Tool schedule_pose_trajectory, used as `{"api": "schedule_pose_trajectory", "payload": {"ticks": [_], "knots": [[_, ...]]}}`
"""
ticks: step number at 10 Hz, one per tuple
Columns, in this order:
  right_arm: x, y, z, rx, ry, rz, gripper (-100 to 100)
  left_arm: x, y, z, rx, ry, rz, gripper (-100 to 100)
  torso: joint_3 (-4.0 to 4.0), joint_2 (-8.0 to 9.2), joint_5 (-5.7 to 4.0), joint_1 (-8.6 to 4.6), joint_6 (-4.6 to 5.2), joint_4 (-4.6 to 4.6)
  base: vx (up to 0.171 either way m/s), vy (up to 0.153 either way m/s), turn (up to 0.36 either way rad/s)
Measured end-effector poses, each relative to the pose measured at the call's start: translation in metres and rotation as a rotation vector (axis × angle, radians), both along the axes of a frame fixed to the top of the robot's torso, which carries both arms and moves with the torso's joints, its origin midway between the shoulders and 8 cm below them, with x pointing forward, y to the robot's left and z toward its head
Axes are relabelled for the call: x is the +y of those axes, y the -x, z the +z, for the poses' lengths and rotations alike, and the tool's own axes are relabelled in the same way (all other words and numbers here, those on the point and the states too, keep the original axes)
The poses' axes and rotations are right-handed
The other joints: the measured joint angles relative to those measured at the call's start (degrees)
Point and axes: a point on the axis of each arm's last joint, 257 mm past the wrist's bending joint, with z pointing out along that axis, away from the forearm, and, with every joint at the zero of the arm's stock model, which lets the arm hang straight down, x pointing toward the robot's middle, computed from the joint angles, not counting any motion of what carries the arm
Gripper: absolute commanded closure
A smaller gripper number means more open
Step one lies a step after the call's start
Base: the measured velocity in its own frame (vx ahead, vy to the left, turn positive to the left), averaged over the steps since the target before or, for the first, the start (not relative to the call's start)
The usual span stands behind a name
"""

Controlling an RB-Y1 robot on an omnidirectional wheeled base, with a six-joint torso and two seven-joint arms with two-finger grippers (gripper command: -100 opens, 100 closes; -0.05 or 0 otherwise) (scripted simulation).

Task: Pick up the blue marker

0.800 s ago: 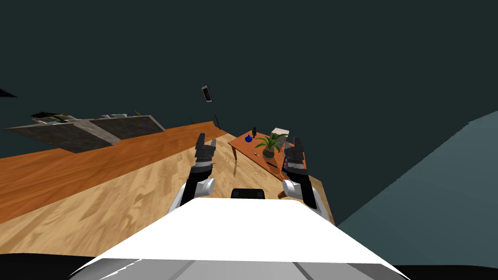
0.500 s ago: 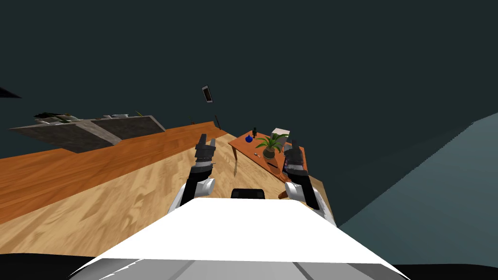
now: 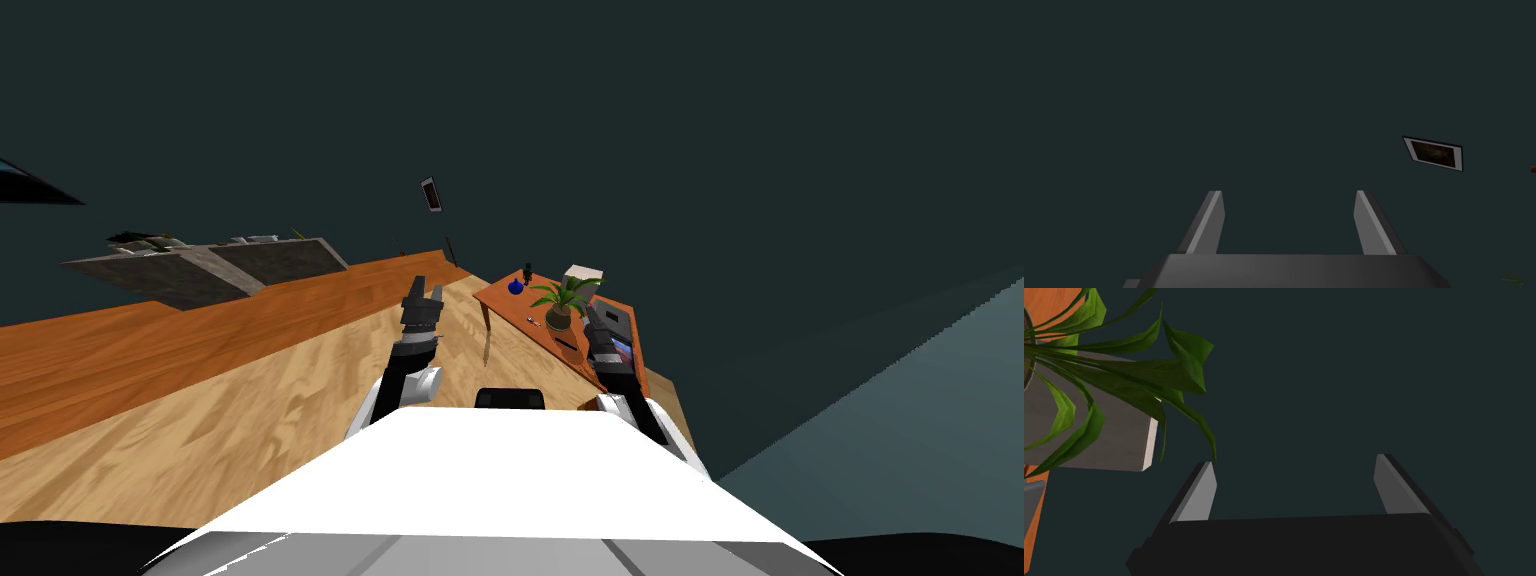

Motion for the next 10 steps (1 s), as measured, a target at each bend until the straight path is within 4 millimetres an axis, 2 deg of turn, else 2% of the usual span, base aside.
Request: {"api": "schedule_pose_trajectory", "payload": {"ticks": [3,6,8,10], "knots": [[-0.018,0.007,-0.041,0.111,0.079,-0.022,-100,0.0,0.0,0.0,0.0,0.0,0.0,0,0.03,0.06,-0.01,-0.1,0.01,0.01,0.038,0.028,0.051],[-0.042,0.023,-0.097,0.256,0.185,-0.047,-100,0.0,0.0,0.0,0.0,0.0,0.0,0,-0.02,-0.03,-0.01,-0.05,0.0,-0.01,0.063,0.041,0.082],[-0.064,0.053,-0.148,0.386,0.267,-0.066,-100,0.0,0.0,0.0,0.0,0.0,0.0,0,-0.03,-0.05,0.0,-0.01,-0.01,-0.01,0.064,0.044,0.103],[-0.075,0.069,-0.176,0.48,0.34,-0.078,-100,0.0,0.0,0.0,0.0,0.0,0.0,0,-0.02,-0.04,0.0,-0.03,-0.01,-0.01,0.059,0.033,0.082]]}}
